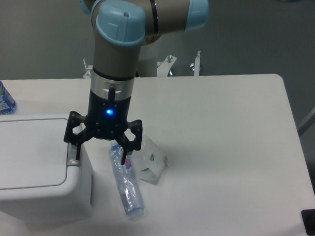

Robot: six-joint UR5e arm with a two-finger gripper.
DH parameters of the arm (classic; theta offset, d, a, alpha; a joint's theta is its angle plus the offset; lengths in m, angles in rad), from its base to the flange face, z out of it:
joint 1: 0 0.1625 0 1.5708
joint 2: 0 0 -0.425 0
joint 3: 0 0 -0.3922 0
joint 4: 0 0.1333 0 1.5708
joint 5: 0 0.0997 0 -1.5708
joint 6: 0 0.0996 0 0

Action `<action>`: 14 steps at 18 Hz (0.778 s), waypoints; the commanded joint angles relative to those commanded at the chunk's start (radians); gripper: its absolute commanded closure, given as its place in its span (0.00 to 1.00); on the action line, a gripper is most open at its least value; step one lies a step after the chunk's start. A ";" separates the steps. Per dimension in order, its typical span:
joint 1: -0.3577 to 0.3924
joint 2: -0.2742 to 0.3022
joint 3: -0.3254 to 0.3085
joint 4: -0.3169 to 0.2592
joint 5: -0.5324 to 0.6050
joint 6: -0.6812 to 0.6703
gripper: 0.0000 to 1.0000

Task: Open the trash can
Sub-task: 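Lower the gripper fingers onto the lid edge of the trash can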

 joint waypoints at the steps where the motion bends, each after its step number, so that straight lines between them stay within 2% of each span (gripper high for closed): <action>1: -0.005 -0.002 0.000 0.000 0.000 0.000 0.00; 14: -0.008 -0.009 0.000 0.002 0.002 0.002 0.00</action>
